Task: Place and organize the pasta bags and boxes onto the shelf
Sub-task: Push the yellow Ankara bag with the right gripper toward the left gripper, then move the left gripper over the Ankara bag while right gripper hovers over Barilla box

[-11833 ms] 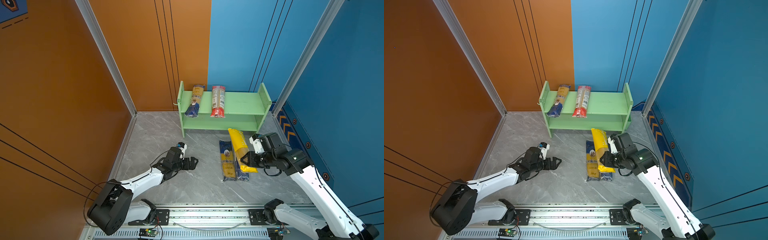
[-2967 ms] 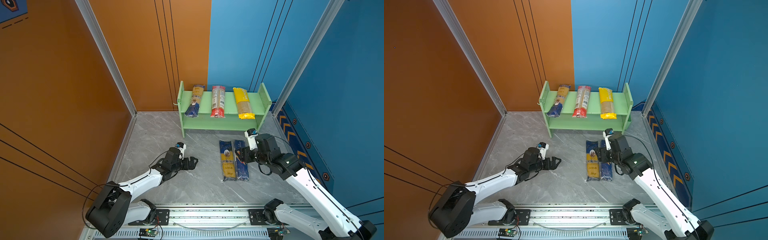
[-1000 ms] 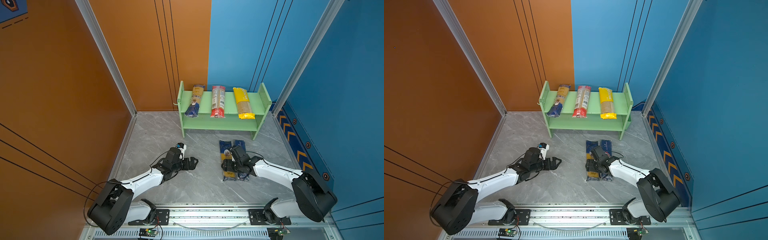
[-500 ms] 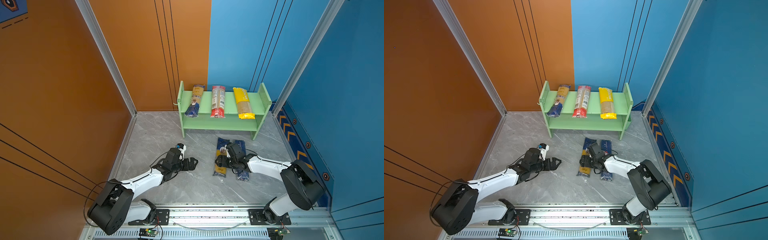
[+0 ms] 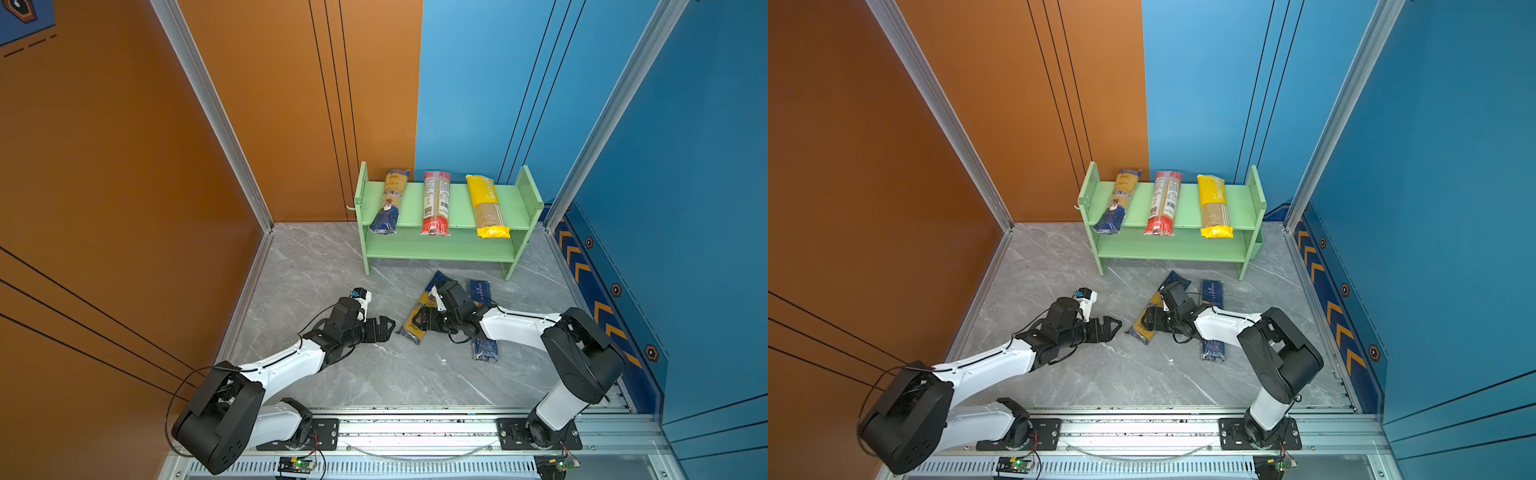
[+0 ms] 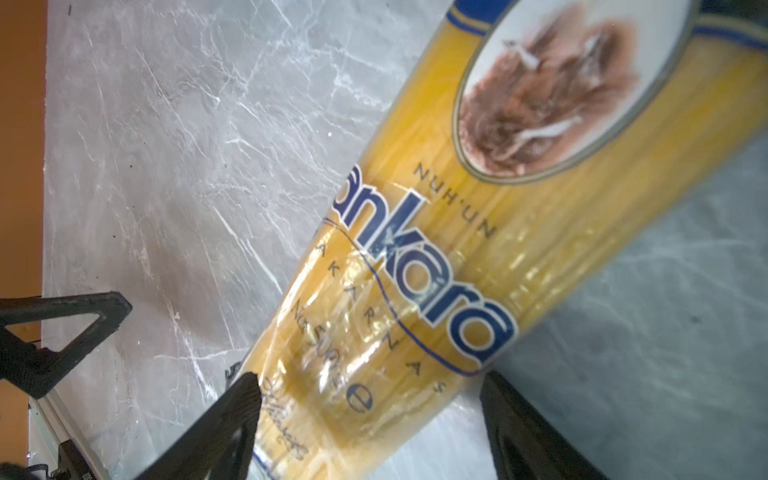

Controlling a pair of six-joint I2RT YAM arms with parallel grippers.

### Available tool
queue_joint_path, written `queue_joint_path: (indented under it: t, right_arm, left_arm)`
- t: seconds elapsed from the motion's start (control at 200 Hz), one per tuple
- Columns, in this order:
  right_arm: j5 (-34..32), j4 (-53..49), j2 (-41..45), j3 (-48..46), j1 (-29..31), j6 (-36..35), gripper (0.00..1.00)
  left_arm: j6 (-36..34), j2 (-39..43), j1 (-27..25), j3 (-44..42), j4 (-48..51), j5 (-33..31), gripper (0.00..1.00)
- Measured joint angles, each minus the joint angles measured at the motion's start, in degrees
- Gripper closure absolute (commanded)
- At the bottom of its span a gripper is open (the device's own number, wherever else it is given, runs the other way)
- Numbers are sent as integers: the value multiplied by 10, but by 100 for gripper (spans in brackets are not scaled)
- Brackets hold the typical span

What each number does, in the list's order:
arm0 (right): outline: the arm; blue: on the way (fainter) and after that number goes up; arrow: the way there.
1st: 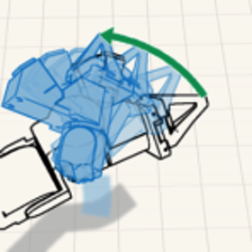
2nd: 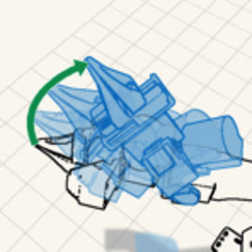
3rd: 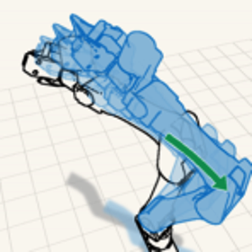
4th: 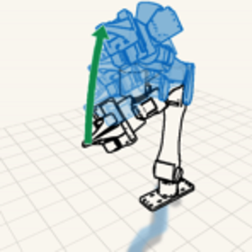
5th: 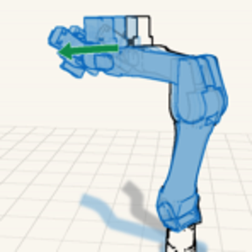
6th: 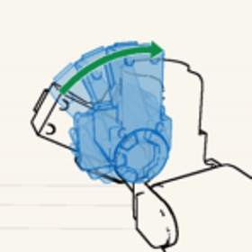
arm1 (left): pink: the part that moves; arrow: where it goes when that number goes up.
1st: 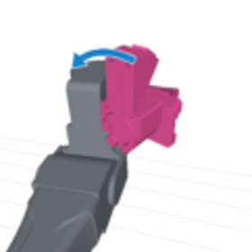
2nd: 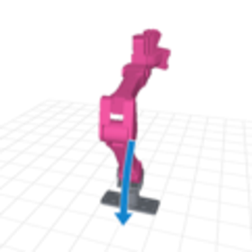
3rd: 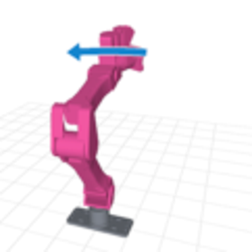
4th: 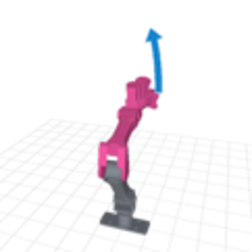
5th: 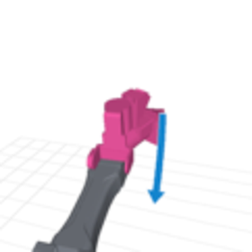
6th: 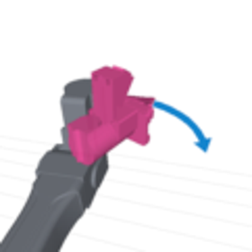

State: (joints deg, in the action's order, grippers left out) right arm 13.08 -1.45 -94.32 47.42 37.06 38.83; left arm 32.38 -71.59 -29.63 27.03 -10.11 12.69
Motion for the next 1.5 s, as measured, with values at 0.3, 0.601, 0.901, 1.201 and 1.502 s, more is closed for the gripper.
queue_joint_path:
  t: [0.3, 0.601, 0.901, 1.201, 1.502]
  right_arm:
    - [-15, -88, 163, -9, -38, -28, 17]
    - [-28, -178, 272, -49, -113, -56, 17]
    - [-26, -220, 331, -95, -171, -60, 16]
    - [-26, -226, 343, -110, -188, -60, 16]
    - [-26, -226, 343, -115, -191, -60, 16]
  left_arm:
    - [-30, 1, -18, 5, 0, 0, 2]
    - [-61, -45, -73, 46, -28, 0, 2]
    - [-67, -120, -122, 105, -35, -2, 2]
    - [-74, -174, -139, 127, -38, -13, 2]
    - [-75, -227, -139, 153, -38, -22, 2]
